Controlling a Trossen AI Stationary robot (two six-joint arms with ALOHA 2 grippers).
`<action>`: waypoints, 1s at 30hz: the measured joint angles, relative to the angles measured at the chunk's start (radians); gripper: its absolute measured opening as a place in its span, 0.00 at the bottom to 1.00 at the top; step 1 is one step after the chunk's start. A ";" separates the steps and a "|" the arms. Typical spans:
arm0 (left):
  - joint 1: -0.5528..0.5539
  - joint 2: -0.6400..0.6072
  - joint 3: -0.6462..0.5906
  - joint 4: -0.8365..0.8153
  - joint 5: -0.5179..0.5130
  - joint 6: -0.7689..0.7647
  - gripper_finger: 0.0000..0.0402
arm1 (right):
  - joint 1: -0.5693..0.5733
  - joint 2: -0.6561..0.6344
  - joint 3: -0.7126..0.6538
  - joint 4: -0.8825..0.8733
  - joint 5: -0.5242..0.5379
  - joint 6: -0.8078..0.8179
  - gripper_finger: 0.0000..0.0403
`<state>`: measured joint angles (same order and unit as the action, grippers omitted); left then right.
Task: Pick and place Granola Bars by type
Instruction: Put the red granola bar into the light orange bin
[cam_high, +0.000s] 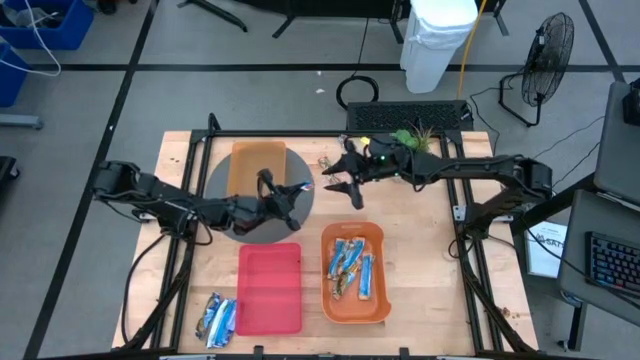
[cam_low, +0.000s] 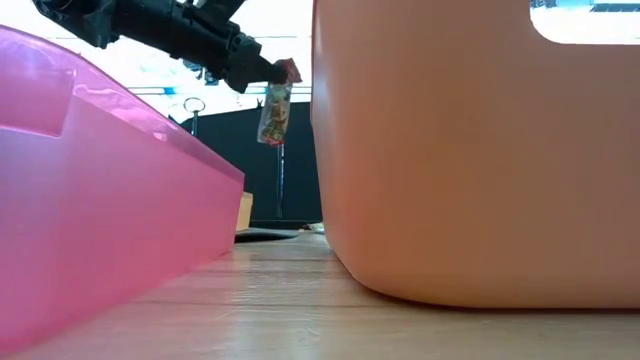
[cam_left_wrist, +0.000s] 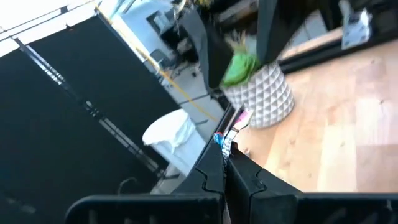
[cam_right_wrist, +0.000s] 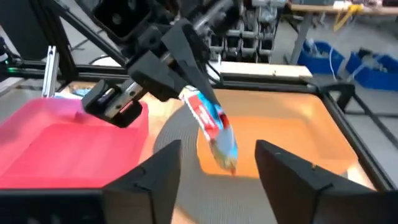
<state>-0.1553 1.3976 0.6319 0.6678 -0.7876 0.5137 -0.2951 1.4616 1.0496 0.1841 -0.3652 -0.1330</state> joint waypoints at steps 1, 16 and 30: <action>-0.005 -0.008 0.000 -0.021 -0.014 -0.003 0.00 | -0.006 -0.021 0.000 -0.037 -0.001 0.007 0.51; -0.025 -0.387 -0.255 -0.070 -0.052 -0.149 0.00 | -0.100 -0.508 -0.523 0.203 0.023 0.131 0.47; -0.025 -0.751 -0.446 -0.097 -0.106 -0.264 0.00 | -0.171 -0.996 -0.872 0.326 0.055 0.121 0.45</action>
<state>-0.1801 0.6465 0.1860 0.5703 -0.8941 0.2496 -0.4663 0.4652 0.1776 0.5104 -0.3097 -0.0116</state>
